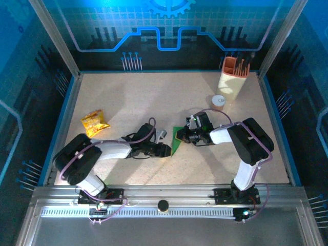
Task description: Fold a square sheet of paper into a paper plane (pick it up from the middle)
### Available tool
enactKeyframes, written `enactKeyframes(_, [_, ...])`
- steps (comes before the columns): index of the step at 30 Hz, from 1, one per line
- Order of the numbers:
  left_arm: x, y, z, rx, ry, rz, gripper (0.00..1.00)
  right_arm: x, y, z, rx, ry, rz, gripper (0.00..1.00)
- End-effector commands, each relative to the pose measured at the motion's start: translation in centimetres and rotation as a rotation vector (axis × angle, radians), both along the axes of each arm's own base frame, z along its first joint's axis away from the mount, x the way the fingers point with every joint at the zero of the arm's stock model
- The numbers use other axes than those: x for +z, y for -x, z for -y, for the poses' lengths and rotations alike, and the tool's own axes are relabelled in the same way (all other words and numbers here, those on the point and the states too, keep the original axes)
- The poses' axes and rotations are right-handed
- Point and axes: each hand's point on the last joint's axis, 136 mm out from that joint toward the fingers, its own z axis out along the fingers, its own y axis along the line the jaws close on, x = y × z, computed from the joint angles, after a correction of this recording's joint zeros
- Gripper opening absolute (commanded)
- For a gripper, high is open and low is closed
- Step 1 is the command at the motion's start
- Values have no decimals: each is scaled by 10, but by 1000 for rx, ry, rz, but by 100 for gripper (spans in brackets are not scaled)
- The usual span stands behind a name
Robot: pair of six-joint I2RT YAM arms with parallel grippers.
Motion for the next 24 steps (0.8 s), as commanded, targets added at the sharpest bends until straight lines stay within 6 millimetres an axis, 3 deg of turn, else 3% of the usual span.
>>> enactKeyframes(1, [18,-12,-4,60,-2,42,30,-37,18,21,-34,144,-90,12])
enactKeyframes(6, [32,-29,29,18,85,-17,11,-35,16,20,-34,140,-90,12])
enactKeyframes(8, [28,-36,38,19,89,-45,6,-35,16,20,-34,137,-91,12])
enactKeyframes(14, [15,-49,45,34,81,-76,5,-34,16,20,-35,143,-88,12])
enactKeyframes(24, [-13,-50,46,32,30,-129,4,-34,17,21,-34,144,-89,12])
